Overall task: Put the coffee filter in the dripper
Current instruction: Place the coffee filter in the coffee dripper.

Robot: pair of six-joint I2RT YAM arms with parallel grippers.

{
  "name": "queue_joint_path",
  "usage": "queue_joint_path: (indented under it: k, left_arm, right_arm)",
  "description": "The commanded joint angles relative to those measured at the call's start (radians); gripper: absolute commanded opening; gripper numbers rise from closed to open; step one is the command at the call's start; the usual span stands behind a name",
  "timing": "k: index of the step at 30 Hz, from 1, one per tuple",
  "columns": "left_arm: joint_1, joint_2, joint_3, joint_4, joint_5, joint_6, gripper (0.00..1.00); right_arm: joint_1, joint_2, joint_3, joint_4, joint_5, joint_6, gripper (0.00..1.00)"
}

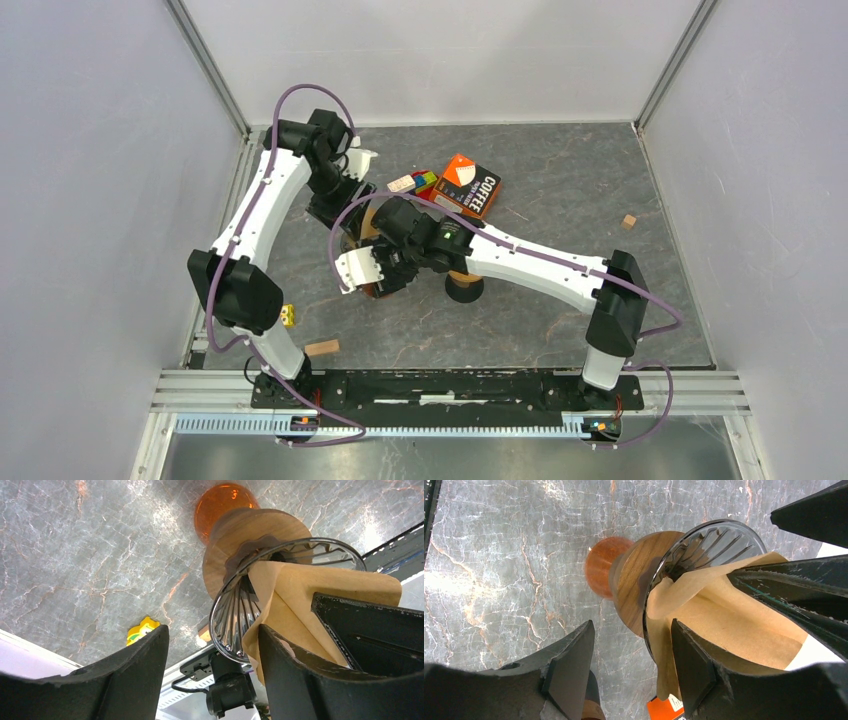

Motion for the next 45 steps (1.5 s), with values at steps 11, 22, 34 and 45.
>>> queue_joint_path:
  k: [11, 22, 34, 45]
  left_arm:
    - [-0.004, 0.013, -0.077, 0.148, 0.008, 0.026, 0.78]
    - [-0.004, -0.047, -0.145, 0.179, -0.051, 0.047, 0.76]
    - [-0.004, -0.085, -0.053, 0.109, -0.003, 0.069, 0.78]
    - [-0.005, -0.083, -0.045, 0.104, 0.160, 0.120, 0.81]
  right_arm:
    - [-0.007, 0.039, 0.012, 0.009, -0.050, -0.026, 0.65]
    - [-0.007, 0.048, -0.016, 0.018, -0.059, -0.019, 0.64]
    - [-0.009, 0.033, 0.031, -0.013, -0.054, 0.020, 0.64]
    - [-0.015, 0.033, 0.052, -0.024, -0.069, 0.021, 0.64]
